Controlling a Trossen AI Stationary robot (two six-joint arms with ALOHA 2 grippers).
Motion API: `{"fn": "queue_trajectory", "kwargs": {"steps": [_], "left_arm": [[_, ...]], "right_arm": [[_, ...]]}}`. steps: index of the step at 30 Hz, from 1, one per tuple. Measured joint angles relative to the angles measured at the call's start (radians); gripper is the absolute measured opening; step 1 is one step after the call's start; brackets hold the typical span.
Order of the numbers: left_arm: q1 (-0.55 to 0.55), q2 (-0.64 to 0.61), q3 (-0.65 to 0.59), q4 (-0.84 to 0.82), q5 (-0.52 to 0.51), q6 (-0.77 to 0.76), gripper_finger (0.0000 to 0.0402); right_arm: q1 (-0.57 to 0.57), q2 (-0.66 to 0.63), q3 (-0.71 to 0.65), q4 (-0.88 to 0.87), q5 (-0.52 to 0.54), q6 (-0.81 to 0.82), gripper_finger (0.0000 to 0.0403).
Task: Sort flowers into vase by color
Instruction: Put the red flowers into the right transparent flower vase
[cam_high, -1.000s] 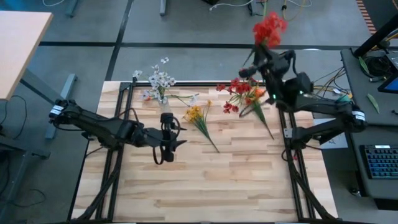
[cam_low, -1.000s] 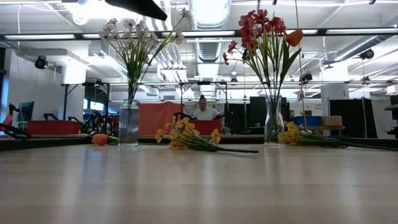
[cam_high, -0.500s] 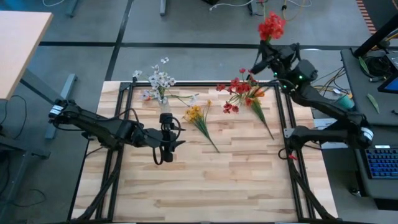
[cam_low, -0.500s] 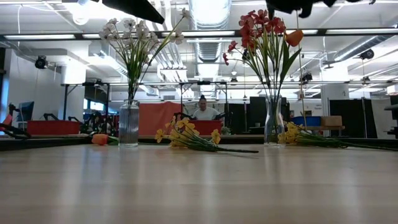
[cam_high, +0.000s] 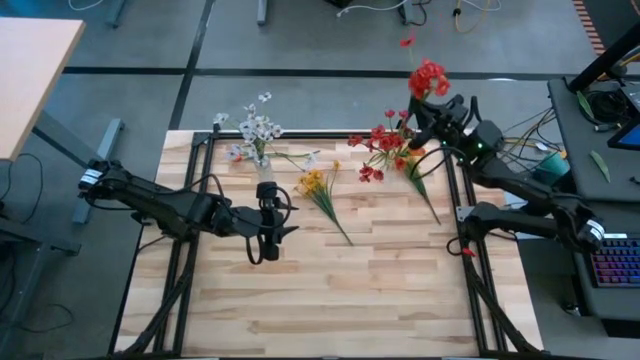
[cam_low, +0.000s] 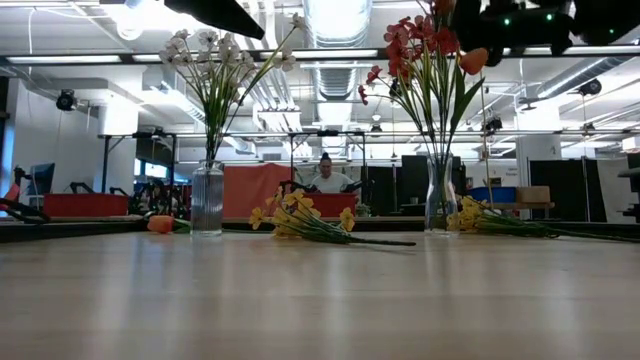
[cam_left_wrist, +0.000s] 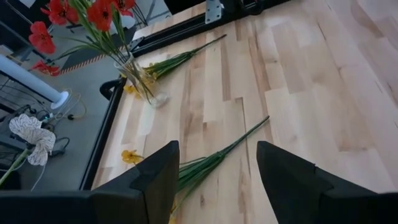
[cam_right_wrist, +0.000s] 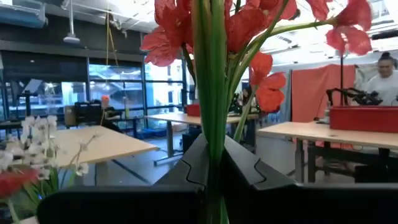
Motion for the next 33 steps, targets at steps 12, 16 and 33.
{"fn": "queue_trajectory", "kwargs": {"steps": [12,16,33], "left_arm": [[0.000,0.000,0.000,-0.012,0.000,-0.005,0.0199],[0.000,0.001,0.000,-0.012,0.000,-0.001,0.0199],[0.000,0.001,0.000,-0.012,-0.001,0.001,0.0199]], "right_arm": [[0.000,0.009,-0.120,0.161,-0.017,0.055,0.0017],[0.001,0.010,-0.121,0.157,-0.017,0.060,0.0017],[0.001,0.062,-0.122,0.149,-0.017,0.046,0.0021]]}}
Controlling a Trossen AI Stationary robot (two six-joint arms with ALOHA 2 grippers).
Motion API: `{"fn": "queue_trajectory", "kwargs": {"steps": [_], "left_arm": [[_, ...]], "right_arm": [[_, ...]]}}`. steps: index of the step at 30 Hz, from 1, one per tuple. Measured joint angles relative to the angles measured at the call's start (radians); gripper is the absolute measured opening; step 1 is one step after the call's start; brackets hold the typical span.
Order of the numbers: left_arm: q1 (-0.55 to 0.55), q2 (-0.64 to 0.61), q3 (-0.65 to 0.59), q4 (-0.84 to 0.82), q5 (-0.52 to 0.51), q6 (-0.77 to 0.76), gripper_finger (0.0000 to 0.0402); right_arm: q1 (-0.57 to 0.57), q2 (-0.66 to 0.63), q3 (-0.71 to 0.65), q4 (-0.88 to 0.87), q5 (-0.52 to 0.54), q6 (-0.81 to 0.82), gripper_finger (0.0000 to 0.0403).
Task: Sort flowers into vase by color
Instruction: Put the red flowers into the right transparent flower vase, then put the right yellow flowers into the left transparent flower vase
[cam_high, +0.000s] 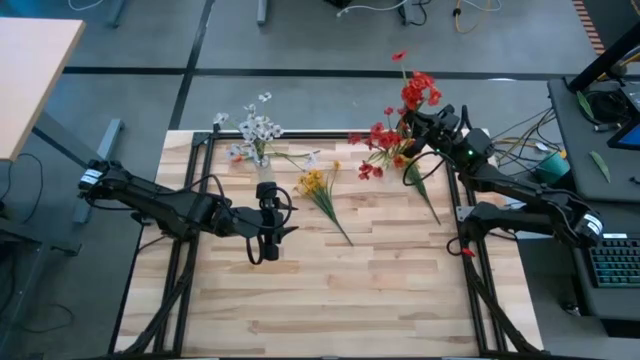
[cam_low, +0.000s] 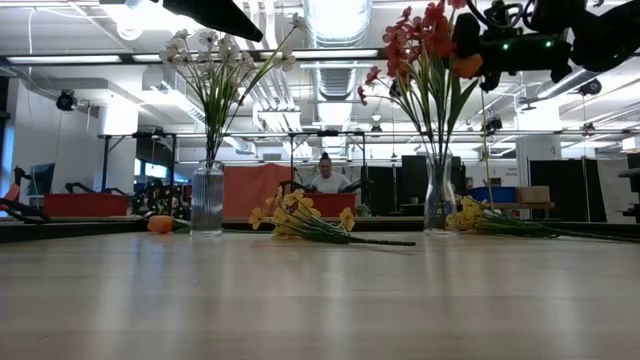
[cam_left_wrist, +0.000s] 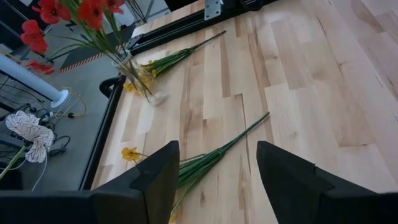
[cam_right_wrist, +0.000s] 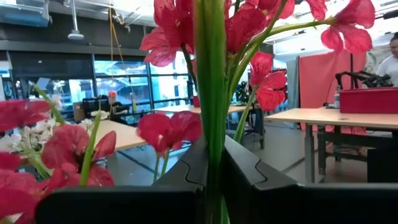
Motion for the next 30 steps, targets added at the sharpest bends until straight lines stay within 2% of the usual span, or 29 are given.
{"fn": "queue_trajectory", "kwargs": {"steps": [16,23,30], "left_arm": [[0.000,0.000,0.000,0.000,0.000,-0.006,0.0199],[0.000,0.000,0.000,0.000,0.000,-0.007,0.0199],[0.000,0.000,0.000,0.000,0.000,-0.015,0.0199]], "right_arm": [[0.000,-0.002,0.000,-0.019,0.000,-0.001,0.0125],[0.000,-0.021,0.027,-0.102,0.000,0.010,0.0172],[0.000,-0.057,0.095,-0.281,0.000,0.041,0.0208]]}}
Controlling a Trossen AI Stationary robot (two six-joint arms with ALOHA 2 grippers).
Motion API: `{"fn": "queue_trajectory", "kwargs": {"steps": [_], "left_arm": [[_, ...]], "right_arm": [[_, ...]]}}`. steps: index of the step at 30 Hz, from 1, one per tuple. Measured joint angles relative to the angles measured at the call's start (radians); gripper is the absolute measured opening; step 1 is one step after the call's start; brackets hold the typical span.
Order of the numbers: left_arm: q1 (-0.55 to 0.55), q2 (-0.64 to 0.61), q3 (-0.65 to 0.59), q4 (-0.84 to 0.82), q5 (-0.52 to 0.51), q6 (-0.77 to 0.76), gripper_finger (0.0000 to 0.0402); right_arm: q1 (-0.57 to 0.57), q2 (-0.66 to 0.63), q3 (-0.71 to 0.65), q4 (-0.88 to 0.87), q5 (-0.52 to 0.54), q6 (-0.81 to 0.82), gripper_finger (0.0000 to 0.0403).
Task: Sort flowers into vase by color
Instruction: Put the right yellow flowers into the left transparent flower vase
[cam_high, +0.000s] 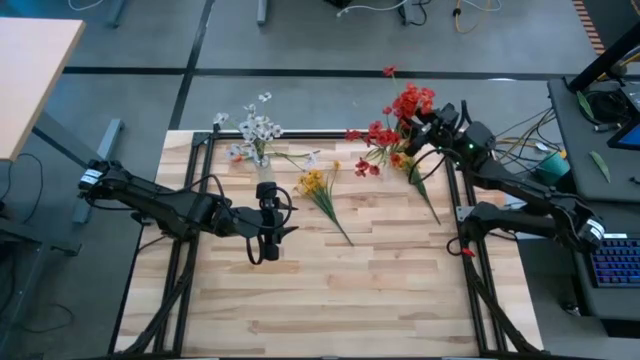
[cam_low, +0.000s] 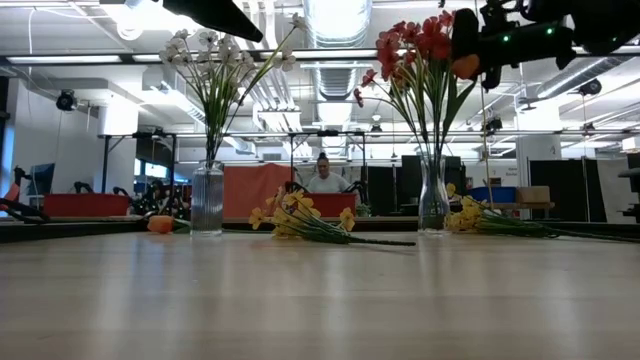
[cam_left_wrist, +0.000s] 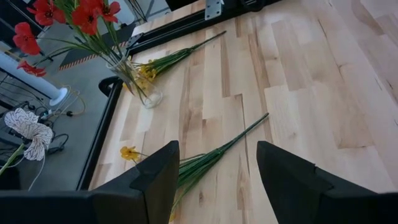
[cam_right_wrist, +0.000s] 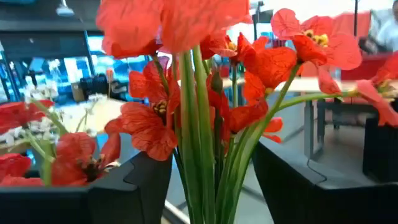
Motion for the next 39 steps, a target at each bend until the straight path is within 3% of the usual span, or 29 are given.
{"fn": "queue_trajectory", "kwargs": {"steps": [16,30,39], "left_arm": [[0.000,0.000,0.000,0.000,0.000,0.000,0.0199],[0.000,0.000,0.000,0.000,0.000,0.000,0.0199],[0.000,0.000,0.000,0.000,0.000,-0.024,0.0199]], "right_arm": [[0.000,-0.002,0.222,-0.541,0.009,0.083,0.0271],[0.000,-0.003,0.431,-0.933,0.012,0.165,0.0256],[0.001,-0.002,0.621,-1.248,0.104,0.218,0.0246]]}}
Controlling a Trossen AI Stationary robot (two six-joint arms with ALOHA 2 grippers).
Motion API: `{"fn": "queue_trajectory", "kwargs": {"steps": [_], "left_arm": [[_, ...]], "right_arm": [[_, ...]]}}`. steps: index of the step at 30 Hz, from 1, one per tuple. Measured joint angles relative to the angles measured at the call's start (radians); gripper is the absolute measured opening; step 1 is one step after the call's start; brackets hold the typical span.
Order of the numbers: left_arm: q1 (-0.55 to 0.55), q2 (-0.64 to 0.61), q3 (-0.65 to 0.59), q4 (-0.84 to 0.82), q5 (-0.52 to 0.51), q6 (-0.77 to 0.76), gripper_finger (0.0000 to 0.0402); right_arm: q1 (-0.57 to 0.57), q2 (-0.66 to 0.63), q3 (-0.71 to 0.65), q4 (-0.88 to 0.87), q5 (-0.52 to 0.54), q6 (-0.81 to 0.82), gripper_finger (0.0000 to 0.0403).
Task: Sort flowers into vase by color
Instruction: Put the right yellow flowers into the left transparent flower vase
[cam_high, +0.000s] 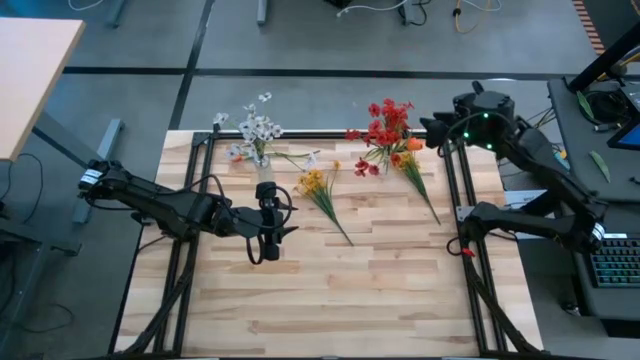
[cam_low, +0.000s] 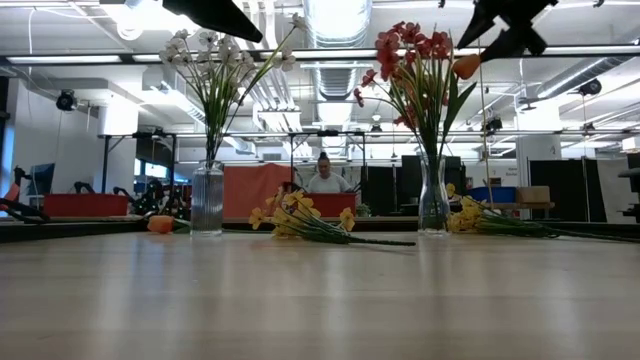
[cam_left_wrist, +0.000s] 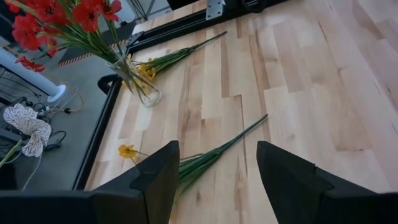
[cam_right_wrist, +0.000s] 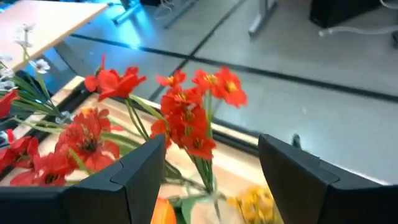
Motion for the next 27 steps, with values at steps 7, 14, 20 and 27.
{"fn": "queue_trajectory", "kwargs": {"steps": [7,14,20,27], "left_arm": [[0.000,0.000,0.000,0.000,0.000,-0.012,0.0199],[0.000,0.000,0.018,-0.008,0.000,-0.010,0.0199],[-0.002,-0.002,0.132,-0.135,-0.003,-0.028,0.0199],[-0.002,-0.010,0.236,-0.215,-0.003,0.004,0.0199]], "right_arm": [[0.000,0.000,0.078,-0.276,0.063,0.126,0.0246],[0.000,0.000,0.070,-0.493,0.050,0.193,0.0246],[0.001,-0.009,0.066,-0.566,-0.025,0.195,0.0247],[0.082,-0.008,0.006,-0.563,-0.052,0.194,0.0247]]}}
